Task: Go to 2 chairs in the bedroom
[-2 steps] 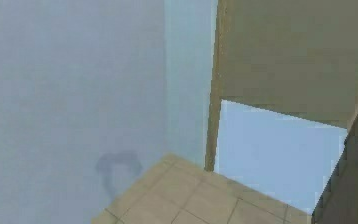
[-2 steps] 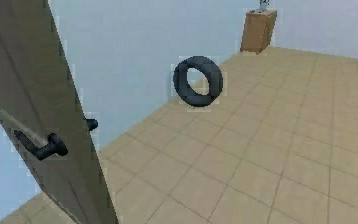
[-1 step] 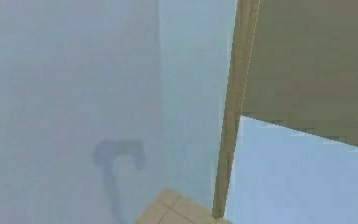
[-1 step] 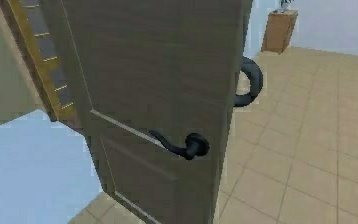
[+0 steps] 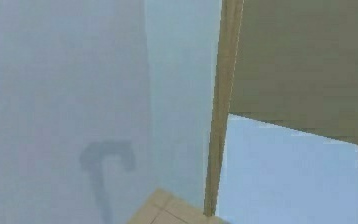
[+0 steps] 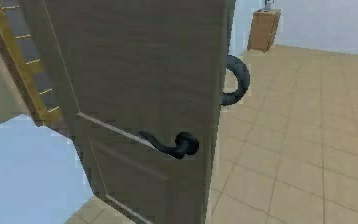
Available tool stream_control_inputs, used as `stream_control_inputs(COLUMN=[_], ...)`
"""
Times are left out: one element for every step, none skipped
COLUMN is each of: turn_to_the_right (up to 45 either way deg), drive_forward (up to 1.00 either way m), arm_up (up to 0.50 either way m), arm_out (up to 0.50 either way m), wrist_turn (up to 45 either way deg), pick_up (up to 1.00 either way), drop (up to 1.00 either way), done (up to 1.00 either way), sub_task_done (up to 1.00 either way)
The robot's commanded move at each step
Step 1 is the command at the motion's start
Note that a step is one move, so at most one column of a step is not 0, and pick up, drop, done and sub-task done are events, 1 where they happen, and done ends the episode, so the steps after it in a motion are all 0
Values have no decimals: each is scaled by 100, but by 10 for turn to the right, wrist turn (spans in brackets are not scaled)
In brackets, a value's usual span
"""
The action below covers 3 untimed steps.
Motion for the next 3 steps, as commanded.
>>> stream_control_inputs(turn_to_the_right=[0, 450, 210], drive_forward=[50, 0, 0], arm_up=[0, 0, 0], arm_out=[0, 0, 0], wrist_turn=[0, 0, 0], pick_up=[0, 0, 0], drop=[0, 0, 0], done=[0, 0, 0], sub_task_done=[0, 0, 0])
